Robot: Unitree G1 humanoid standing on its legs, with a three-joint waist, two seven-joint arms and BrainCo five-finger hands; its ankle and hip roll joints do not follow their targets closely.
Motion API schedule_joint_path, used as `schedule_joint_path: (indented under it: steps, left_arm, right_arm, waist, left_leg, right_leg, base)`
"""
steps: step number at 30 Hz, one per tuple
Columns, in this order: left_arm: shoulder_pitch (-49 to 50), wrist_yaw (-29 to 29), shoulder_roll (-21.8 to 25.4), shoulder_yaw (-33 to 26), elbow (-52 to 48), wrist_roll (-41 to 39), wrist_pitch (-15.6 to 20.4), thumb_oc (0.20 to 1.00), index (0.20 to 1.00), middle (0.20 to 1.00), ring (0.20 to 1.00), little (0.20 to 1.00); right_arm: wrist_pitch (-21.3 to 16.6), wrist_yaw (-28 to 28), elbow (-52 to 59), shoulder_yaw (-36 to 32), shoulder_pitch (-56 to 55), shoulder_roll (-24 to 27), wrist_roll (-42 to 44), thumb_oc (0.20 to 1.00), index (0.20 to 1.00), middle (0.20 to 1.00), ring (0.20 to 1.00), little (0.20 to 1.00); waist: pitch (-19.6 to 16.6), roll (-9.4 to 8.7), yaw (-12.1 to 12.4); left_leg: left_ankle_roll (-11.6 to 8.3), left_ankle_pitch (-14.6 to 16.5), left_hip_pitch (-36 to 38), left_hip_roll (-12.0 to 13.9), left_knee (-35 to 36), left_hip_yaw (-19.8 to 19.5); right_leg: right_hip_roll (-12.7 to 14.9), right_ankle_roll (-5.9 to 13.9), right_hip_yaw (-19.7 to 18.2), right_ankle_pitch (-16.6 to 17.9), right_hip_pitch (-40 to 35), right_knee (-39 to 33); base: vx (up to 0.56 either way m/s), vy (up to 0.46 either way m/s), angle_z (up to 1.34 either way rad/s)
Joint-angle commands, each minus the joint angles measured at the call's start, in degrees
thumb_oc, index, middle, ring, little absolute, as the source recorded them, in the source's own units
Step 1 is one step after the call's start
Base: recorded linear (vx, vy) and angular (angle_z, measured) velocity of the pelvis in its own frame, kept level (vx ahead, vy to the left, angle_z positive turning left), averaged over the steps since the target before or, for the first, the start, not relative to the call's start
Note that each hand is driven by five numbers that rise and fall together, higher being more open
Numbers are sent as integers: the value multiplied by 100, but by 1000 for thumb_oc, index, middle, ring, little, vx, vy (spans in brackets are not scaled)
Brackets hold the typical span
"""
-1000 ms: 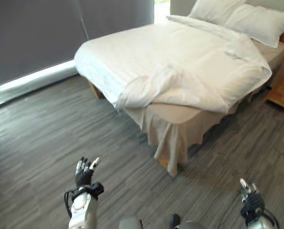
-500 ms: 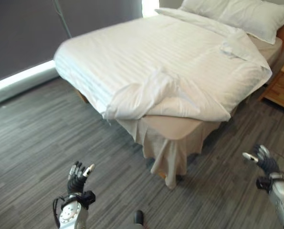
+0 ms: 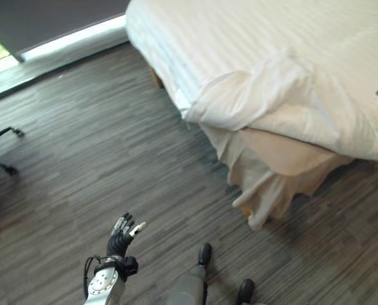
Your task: Making the bed.
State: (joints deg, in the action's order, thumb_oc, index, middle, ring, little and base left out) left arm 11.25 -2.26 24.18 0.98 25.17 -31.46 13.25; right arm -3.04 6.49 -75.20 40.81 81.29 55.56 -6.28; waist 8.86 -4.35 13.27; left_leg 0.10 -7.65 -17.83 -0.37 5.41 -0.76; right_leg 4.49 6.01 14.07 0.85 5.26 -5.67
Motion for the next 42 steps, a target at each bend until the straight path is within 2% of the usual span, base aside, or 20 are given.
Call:
schedule_joint_path:
  steps: [1,6,8,9,10,11,12,13,15,16,18,19,20,22,24,26,29,35,40,42]
  left_arm:
    - [-231,-109,284,-113,-249,-298,160,1000,1000,1000,1000,1000]
    - [-353,-137,329,-66,-219,-273,147,1000,1000,1000,1000,1000]
    - [-461,-216,326,-25,-140,-267,129,1000,1000,1000,1000,1000]
    - [-468,-224,358,0,-133,-207,96,1000,1000,1000,1000,1000]
    - [-472,-225,359,1,-134,-207,95,1000,1000,1000,1000,1000]
    - [-457,-191,438,5,-134,-173,40,1000,1000,1000,1000,1000]
    - [-462,-181,494,-11,-138,-166,40,1000,1000,1000,1000,1000]
    - [-464,-169,529,8,-107,-125,32,1000,1000,1000,1000,1000]
    - [-486,-147,579,-56,-88,-143,87,1000,1000,1000,1000,1000]
    - [-490,-147,574,-57,-87,-143,87,1000,1000,1000,1000,1000]
    - [-556,-151,588,-97,-115,-201,146,1000,1000,1000,1000,1000]
    - [-554,-153,626,-114,-137,-245,180,1000,1000,1000,1000,1000]
    - [-558,-152,697,-141,-42,-269,78,1000,1000,1000,1000,1000]
    - [-576,-143,771,-168,-27,-165,53,1000,1000,1000,1000,1000]
    - [-468,-28,630,-303,-156,-265,83,1000,1000,1000,1000,1000]
    - [-446,46,626,-267,-181,-274,79,1000,1000,1000,1000,1000]
    - [-347,63,655,-269,-230,-247,57,1000,1000,1000,1000,1000]
    - [-277,-2,556,-124,-173,-262,9,1000,1000,1000,1000,1000]
    - [-359,-73,511,-56,-205,-444,38,1000,1000,1000,1000,1000]
    - [-413,-199,442,-116,-278,-556,77,1000,1000,1000,1000,1000]
  right_arm:
    - [77,240,4,607,648,318,-46,1000,1000,1000,1000,1000]
    - [112,334,-11,603,840,377,178,1000,1000,1000,1000,1000]
    - [138,357,43,569,873,227,255,1000,1000,1000,1000,1000]
    - [160,331,111,560,871,127,246,1000,1000,1000,1000,1000]
    - [161,330,113,559,872,130,246,1000,1000,1000,1000,1000]
    - [171,244,183,542,832,80,200,1000,1000,1000,1000,1000]
    - [185,186,201,588,901,35,137,1000,1000,1000,1000,1000]
    - [198,180,189,680,922,81,67,1000,1000,1000,1000,1000]
    - [231,75,103,877,1093,62,-69,1000,1000,1000,1000,1000]
    - [229,74,98,887,1106,61,-68,1000,1000,1000,1000,1000]
    - [228,35,-4,899,1132,22,-71,1000,1000,1000,1000,1000]
    - [253,7,-115,953,1106,29,-105,1000,1000,1000,1000,1000]
    - [309,-148,-103,901,818,347,-311,1000,1000,1000,1000,1000]
    - [318,-124,-45,795,699,381,-278,1000,1000,1000,1000,1000]
    - [312,-159,-392,735,750,735,-7,1000,1000,1000,1000,1000]
    - [301,-199,-474,800,755,786,-13,1000,1000,1000,1000,1000]
    - [301,-167,-535,1005,1070,778,35,1000,1000,1000,1000,1000]
    - [298,105,-398,1613,1845,806,-82,1000,1000,1000,1000,1000]
    - [333,129,-530,1899,2376,778,95,1000,1000,1000,1000,1000]
    - [383,158,-637,1926,2506,789,215,1000,1000,1000,1000,1000]
  waist:
    - [306,-350,120]
    - [358,-369,203]
    - [395,-447,256]
    - [486,-477,304]
    - [472,-482,300]
    - [591,-388,190]
    - [664,-268,103]
    - [684,-182,1]
    - [701,-109,-36]
    - [696,-99,-48]
    - [731,-99,-95]
    - [810,-115,-171]
    - [809,-242,-235]
    - [792,-295,-260]
    - [766,-232,-189]
    - [758,-182,-178]
    - [792,-118,-118]
    - [1001,25,-47]
    - [1216,202,72]
    - [1343,324,127]
  left_leg:
    - [-365,-43,64,178,-41,-22]
    - [-347,-78,-54,101,-41,-202]
    - [-262,17,73,100,-48,-240]
    - [-127,169,205,48,-207,-285]
    - [-121,156,177,42,-212,-286]
    - [60,288,277,-67,-411,-517]
    - [102,294,286,-17,-496,-625]
    - [116,322,272,45,-578,-675]
    - [34,361,358,74,-516,-818]
    - [31,347,348,78,-511,-831]
    - [-72,414,411,101,-465,-910]
    - [-116,514,592,154,-405,-1023]
    - [-206,654,633,177,-710,-1262]
    - [-264,608,557,159,-718,-1415]
    - [-407,423,346,151,-580,-1786]
    - [-465,335,257,205,-516,-1863]
    - [-524,194,69,277,-380,-1868]
    - [-600,-15,-311,424,-126,-1806]
    - [-715,-156,-740,515,-72,-1689]
    - [-750,-273,-1073,523,-43,-1684]
  right_leg:
    - [552,455,15,568,24,67]
    - [596,481,207,543,18,67]
    - [620,485,215,504,-103,144]
    - [764,499,148,586,-33,807]
    - [768,501,149,601,-11,803]
    - [923,548,-121,1128,415,1945]
    - [894,526,-379,1192,694,2411]
    - [734,481,-711,1139,887,2606]
    - [654,324,-865,670,1027,1942]
    - [650,321,-849,691,1021,1917]
    - [826,364,-863,736,1243,1004]
    - [729,439,-1085,936,1259,451]
    - [690,473,-1586,742,934,468]
    - [740,435,-1439,773,953,481]
    - [692,367,-1079,874,913,309]
    - [658,350,-955,882,891,211]
    - [574,323,-818,885,1010,147]
    - [424,253,-834,887,1613,257]
    - [326,194,-899,803,2351,629]
    - [304,189,-921,783,2901,835]
  base:
    - [0,0,0]
    - [52,-9,17]
    - [78,1,22]
    - [58,9,6]
    - [88,43,-2]
    - [77,66,-2]
    - [111,63,14]
    - [82,37,46]
    - [136,-26,63]
    - [140,-73,33]
    - [196,-161,7]
    - [331,-400,20]
    - [256,-436,39]
    - [76,-284,96]
    - [59,-314,144]
    - [16,-161,100]
    - [-49,-100,39]
    - [-65,-82,-10]
    - [-48,-79,-18]
    - [-40,-68,-13]
